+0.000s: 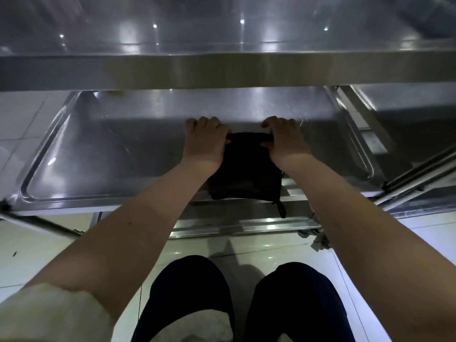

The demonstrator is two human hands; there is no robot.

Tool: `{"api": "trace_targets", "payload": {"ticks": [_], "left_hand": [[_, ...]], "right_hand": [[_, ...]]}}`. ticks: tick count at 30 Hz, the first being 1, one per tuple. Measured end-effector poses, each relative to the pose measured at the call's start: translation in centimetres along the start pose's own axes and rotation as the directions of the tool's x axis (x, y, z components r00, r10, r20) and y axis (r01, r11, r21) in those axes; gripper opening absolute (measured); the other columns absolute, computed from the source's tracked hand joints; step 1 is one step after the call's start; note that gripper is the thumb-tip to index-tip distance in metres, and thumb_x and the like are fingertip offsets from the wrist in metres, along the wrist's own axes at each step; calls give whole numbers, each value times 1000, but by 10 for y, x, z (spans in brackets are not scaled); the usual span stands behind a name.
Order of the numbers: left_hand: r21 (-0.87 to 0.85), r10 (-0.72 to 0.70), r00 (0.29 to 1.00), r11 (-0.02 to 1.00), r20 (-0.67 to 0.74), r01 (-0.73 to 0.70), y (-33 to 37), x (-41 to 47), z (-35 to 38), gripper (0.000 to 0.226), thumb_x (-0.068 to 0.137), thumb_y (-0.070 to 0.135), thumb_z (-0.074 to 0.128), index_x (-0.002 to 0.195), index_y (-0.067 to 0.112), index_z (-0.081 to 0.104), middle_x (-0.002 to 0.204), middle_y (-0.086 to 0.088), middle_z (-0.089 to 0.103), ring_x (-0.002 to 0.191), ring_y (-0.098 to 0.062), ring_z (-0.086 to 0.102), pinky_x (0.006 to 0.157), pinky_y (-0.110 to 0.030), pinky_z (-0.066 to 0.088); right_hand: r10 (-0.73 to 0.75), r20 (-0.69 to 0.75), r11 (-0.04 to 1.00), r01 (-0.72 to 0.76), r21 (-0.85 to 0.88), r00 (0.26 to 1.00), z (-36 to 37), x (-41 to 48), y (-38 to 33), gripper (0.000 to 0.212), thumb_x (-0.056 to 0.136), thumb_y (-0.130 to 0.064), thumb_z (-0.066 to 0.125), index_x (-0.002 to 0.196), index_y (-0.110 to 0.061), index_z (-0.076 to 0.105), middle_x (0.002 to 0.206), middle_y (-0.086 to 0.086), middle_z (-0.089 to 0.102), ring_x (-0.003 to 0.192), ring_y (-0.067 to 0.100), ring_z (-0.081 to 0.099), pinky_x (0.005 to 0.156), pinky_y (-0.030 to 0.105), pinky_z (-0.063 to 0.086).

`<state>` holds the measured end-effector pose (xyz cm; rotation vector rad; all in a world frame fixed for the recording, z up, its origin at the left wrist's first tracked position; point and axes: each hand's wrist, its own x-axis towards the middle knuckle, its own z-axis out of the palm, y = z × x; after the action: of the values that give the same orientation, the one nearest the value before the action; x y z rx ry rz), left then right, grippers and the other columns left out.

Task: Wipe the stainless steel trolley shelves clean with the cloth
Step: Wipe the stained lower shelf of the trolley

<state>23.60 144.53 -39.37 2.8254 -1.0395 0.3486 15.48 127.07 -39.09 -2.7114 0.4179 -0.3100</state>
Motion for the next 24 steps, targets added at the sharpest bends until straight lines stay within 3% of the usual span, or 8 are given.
{"api": "trace_targets", "payload": {"ticks": [4,9,12,17,21,24], "left_hand": [[-58,84,984,994,-159,-94,23,-31,-58,21,96,21,50,109,15,66,108,-8,59,100,-31,53,98,-43,25],[-191,189,938,949,-291,-251,71,-65,-104,17,89,16,61,103,21,69,97,-3,62,90,-27,54,86,-39,26],[-305,221,924,898,-310,-317,100,-82,-93,19,85,13,64,102,20,69,95,-1,61,90,-24,53,83,-34,24],[-463,297,955,843,-21,-272,148,-109,-16,18,89,10,64,105,16,70,99,-3,61,95,-26,56,85,-32,27],[-575,344,895,808,284,-127,168,-134,70,19,95,14,57,112,14,66,109,-5,58,104,-25,50,93,-34,36],[-663,344,828,748,443,44,168,-153,125,15,92,8,60,106,10,66,106,-6,57,101,-24,53,93,-39,42]], "right_hand": [[-138,-141,990,141,15,980,-53,-45,-5,18,89,-13,66,106,-8,66,106,11,59,102,30,52,79,34,42],[-127,-380,981,173,87,916,-101,-123,10,19,86,-5,66,105,-7,69,105,10,60,101,24,54,87,22,38],[-157,-396,981,188,40,905,-104,-164,38,18,88,-3,61,103,-4,70,101,11,57,97,24,54,88,24,39],[-104,-248,992,116,37,963,-62,-211,98,20,88,1,56,99,0,72,97,16,61,89,33,54,81,38,42],[-71,-1,991,70,110,998,-9,-234,146,19,87,-3,55,96,-2,72,95,12,65,84,33,56,77,40,41],[-50,157,990,28,140,986,40,-246,172,11,88,0,61,94,-3,71,91,11,67,82,37,57,75,44,45]]}}
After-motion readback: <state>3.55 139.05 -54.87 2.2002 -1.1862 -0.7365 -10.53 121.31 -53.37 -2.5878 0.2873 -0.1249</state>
